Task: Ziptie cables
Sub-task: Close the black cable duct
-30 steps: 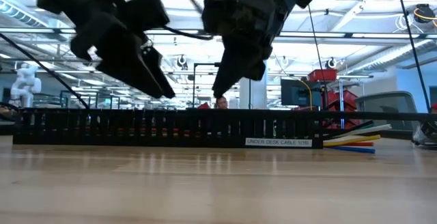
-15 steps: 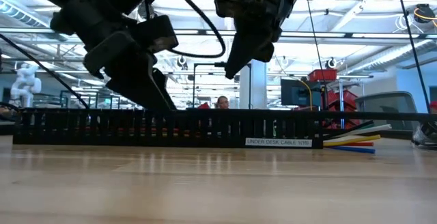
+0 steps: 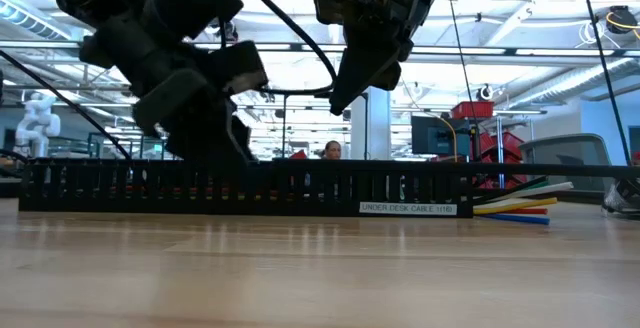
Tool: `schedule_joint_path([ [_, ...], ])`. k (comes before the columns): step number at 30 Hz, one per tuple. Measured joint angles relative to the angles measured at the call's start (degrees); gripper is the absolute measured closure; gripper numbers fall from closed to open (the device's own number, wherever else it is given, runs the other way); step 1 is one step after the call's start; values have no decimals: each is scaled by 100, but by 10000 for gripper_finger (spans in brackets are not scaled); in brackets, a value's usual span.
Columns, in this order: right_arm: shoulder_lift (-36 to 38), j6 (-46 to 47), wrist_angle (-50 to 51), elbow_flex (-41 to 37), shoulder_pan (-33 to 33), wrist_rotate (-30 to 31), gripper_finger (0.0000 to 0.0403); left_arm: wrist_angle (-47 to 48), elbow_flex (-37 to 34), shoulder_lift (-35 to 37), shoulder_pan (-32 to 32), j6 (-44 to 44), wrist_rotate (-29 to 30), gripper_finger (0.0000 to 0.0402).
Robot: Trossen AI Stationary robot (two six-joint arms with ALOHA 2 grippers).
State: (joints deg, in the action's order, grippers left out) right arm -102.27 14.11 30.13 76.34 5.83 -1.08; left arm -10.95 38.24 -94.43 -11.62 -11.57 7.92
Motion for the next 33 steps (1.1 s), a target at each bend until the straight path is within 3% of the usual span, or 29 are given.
schedule_joint_path([
  [17,3,101,-178,2,-1,0,321,-463,0,-267,76,-12,-106,60],
  [26,3,118,-124,7,-1,4,321,-438,0,-267,197,-16,-98,107],
  [33,3,107,-5,11,31,-58,321,-434,0,-267,217,-152,-81,114],
])
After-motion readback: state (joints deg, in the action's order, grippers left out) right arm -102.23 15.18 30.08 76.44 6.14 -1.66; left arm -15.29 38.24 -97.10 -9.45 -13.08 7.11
